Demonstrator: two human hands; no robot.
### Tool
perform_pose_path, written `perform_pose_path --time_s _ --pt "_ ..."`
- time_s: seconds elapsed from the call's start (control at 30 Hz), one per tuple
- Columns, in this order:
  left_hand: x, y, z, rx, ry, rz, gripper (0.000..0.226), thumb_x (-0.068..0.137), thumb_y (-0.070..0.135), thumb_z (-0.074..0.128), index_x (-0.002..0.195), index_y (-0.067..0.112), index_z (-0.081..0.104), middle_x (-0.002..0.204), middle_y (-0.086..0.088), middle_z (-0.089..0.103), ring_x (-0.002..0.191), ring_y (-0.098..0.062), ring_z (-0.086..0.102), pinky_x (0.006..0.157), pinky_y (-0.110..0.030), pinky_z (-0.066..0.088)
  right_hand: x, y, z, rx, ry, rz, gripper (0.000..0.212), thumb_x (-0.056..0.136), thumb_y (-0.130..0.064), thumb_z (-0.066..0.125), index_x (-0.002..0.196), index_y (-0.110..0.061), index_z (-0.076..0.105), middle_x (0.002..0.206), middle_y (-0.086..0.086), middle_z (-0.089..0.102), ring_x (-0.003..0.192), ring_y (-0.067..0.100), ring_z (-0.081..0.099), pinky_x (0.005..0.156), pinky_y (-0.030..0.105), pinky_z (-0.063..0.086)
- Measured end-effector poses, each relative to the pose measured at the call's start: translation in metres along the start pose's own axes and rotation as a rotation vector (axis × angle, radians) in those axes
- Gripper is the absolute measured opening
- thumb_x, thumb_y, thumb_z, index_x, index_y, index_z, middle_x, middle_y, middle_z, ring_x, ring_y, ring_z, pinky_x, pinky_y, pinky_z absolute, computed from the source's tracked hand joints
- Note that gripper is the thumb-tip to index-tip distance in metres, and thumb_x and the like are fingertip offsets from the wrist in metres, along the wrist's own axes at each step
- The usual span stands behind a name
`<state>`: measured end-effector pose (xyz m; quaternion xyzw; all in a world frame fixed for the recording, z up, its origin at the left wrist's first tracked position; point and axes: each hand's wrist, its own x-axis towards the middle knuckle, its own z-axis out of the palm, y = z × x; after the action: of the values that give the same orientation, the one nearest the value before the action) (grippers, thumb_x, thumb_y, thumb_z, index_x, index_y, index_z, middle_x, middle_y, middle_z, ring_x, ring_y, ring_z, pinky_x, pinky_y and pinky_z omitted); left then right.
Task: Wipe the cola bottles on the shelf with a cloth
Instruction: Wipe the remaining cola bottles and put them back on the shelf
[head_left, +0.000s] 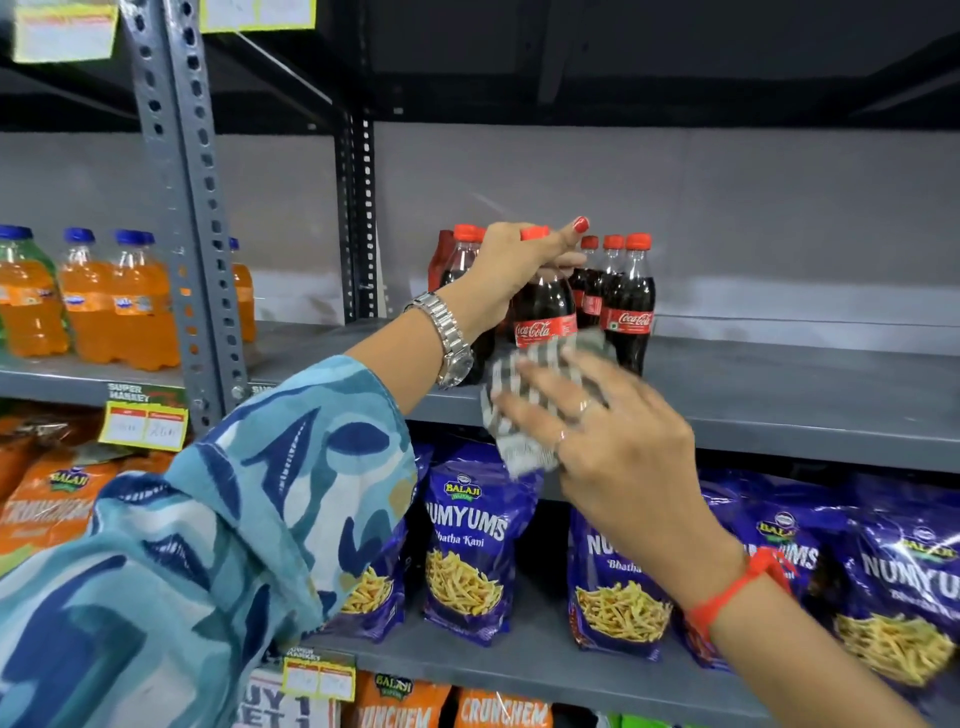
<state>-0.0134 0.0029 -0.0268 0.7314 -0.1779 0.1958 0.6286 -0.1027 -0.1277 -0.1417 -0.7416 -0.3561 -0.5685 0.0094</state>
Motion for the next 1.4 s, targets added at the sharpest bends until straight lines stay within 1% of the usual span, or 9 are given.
perform_pose_path --time_s 0.13,0.27,0.43,0.5,0.7,0.83,1.07,1.23,1.4 --pt "-0.002 0.002 -0.005 -0.147 0.003 -0.015 0.053 0.071 0.041 0.071 0.102 -0.002 0.064 0.095 -0.013 0.073 0.091 -0.021 0.07 0.1 -0.043 0.044 0.005 0.001 0.009 -0.112 -0.15 -0.046 0.037 0.085 -0.01 0.038 0.103 -0.019 0.069 0.114 0.009 0.067 0.106 0.033 0.058 0.092 0.046 0.045" --pt "0.001 0.003 -0.023 -0.242 0.061 -0.014 0.048 0.069 0.037 0.074 0.095 -0.002 0.064 0.101 -0.019 0.071 0.097 -0.029 0.068 0.094 -0.043 0.05 -0.028 -0.011 0.006 -0.02 -0.345 -0.166 0.032 0.066 -0.013 0.058 0.093 -0.026 0.071 0.098 -0.001 0.071 0.089 0.026 0.062 0.072 0.036 0.051" --pt "0.0 0.005 -0.03 -0.333 -0.013 0.034 0.026 0.083 0.028 0.064 0.099 0.007 0.065 0.098 -0.013 0.073 0.094 -0.028 0.069 0.094 -0.042 0.05 0.0 0.009 -0.022 0.264 0.028 0.182 0.046 0.072 -0.014 0.047 0.111 -0.026 0.068 0.115 -0.008 0.066 0.105 0.023 0.058 0.08 0.029 0.049" --pt "-0.001 0.006 -0.027 -0.33 -0.051 0.097 0.024 0.087 0.027 0.058 0.104 0.01 0.064 0.1 -0.013 0.072 0.096 -0.027 0.068 0.093 -0.04 0.051 0.01 0.016 -0.019 0.217 0.01 0.249 0.056 0.068 -0.007 0.042 0.116 -0.026 0.064 0.119 -0.01 0.064 0.108 0.021 0.053 0.08 0.026 0.047" --pt "0.006 0.003 -0.025 -0.278 -0.138 0.171 0.027 0.092 0.024 0.052 0.114 0.01 0.059 0.106 -0.014 0.07 0.1 -0.026 0.067 0.091 -0.033 0.052 -0.008 0.013 -0.01 0.203 -0.261 0.139 0.051 0.063 -0.022 0.034 0.101 -0.034 0.067 0.096 -0.019 0.068 0.081 0.014 0.061 0.047 0.012 0.026" --pt "0.016 -0.007 -0.02 -0.22 -0.166 0.153 0.033 0.092 0.028 0.05 0.121 0.013 0.055 0.112 -0.012 0.069 0.104 -0.025 0.066 0.095 -0.034 0.049 -0.002 0.028 -0.011 0.23 -0.208 0.238 0.061 0.059 -0.015 0.032 0.105 -0.038 0.064 0.101 -0.024 0.065 0.089 0.01 0.061 0.04 0.016 0.039" --pt "0.035 -0.019 -0.009 -0.192 -0.192 0.134 0.034 0.093 0.03 0.047 0.122 0.014 0.055 0.112 -0.011 0.069 0.104 -0.024 0.066 0.1 -0.039 0.045 0.006 0.052 -0.008 0.168 -0.092 0.299 0.063 0.055 -0.005 0.045 0.106 -0.038 0.063 0.103 -0.025 0.064 0.095 0.004 0.054 0.048 0.012 0.041" --pt "0.045 -0.022 -0.003 -0.157 -0.19 0.12 0.038 0.092 0.027 0.048 0.125 0.009 0.053 0.112 -0.012 0.069 0.1 -0.023 0.067 0.092 -0.032 0.051 0.011 0.067 0.0 0.108 -0.055 0.351 0.062 0.055 -0.007 0.049 0.108 -0.035 0.064 0.103 -0.021 0.066 0.094 0.005 0.051 0.054 0.004 0.024" --pt "0.053 -0.026 0.001 -0.136 -0.21 0.102 0.036 0.093 0.023 0.048 0.126 0.009 0.053 0.109 -0.008 0.07 0.096 -0.02 0.069 0.085 -0.026 0.054 0.011 0.08 0.007 0.061 0.014 0.372 0.061 0.057 -0.005 0.047 0.109 -0.033 0.064 0.103 -0.017 0.067 0.093 0.01 0.053 0.043 0.021 0.044"
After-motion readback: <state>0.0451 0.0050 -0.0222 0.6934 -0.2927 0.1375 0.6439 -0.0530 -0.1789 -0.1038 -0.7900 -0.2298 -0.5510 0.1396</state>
